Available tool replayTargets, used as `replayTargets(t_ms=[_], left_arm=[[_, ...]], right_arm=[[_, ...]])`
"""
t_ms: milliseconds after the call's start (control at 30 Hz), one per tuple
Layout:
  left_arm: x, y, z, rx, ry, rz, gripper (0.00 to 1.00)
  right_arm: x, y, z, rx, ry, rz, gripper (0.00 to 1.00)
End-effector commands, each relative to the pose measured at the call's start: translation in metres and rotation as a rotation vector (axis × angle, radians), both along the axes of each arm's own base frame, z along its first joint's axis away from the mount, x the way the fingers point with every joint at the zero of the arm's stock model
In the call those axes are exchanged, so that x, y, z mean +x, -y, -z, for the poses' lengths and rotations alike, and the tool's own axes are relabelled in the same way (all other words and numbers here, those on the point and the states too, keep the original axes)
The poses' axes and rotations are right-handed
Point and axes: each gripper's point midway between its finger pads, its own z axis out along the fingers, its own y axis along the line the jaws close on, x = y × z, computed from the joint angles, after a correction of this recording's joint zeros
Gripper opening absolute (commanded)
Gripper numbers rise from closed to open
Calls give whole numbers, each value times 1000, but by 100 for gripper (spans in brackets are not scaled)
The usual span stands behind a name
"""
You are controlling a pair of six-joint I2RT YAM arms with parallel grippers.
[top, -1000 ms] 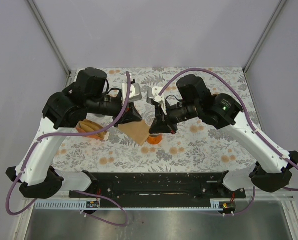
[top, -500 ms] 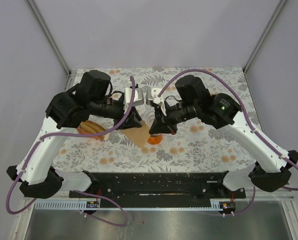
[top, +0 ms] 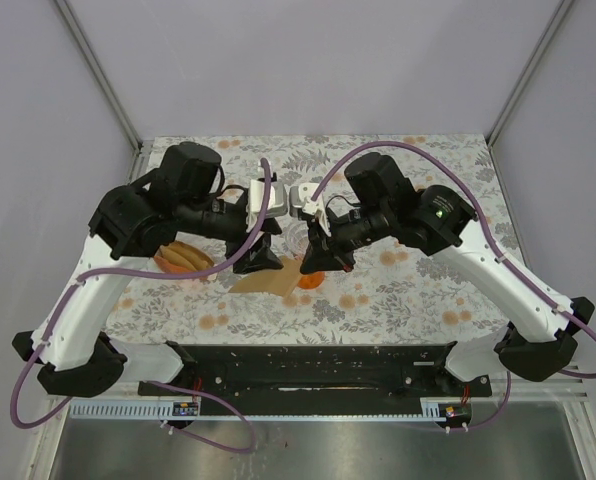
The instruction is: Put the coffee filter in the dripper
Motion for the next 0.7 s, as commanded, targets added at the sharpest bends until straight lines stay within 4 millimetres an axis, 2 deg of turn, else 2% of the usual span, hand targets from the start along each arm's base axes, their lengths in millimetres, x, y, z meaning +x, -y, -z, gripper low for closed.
replayTargets(t_ms=[0, 100, 200, 267, 333, 367, 433, 467, 500, 567, 633, 667], left_arm=[[-7, 3, 1, -12, 8, 41, 68], [-14, 4, 3, -17, -6, 65, 65], [-17, 5, 7, -9, -22, 67, 55], [-14, 5, 7, -7, -29, 50, 39], [-10, 7, 3, -21, -24, 18, 9], [-9, 6, 1, -29, -23, -2, 0], [-4, 6, -6, -50, -12, -46, 0], [-1, 5, -9, -56, -7, -73, 0], [1, 4, -15, -76, 6, -96, 0], [3, 1, -26, -110, 23, -137, 0], [0, -3, -41, -155, 41, -158, 0], [-3, -5, -49, -178, 44, -162, 0]], right_arm=[[-6, -3, -18, 50, 28, -44, 0], [-4, -4, -21, 53, 38, -37, 0], [-1, -5, -23, 54, 44, -26, 0], [-1, -6, -23, 54, 43, -25, 0], [0, -5, -24, 56, 46, -20, 0], [1, -5, -24, 55, 48, -13, 0], [8, -5, -25, 61, 61, 35, 1], [12, -6, -29, 78, 79, 61, 10], [15, -6, -30, 91, 94, 78, 31], [15, 0, -44, 163, 141, 115, 58], [13, 1, -49, 242, 158, 138, 77], [12, 2, -53, 287, 157, 151, 83]])
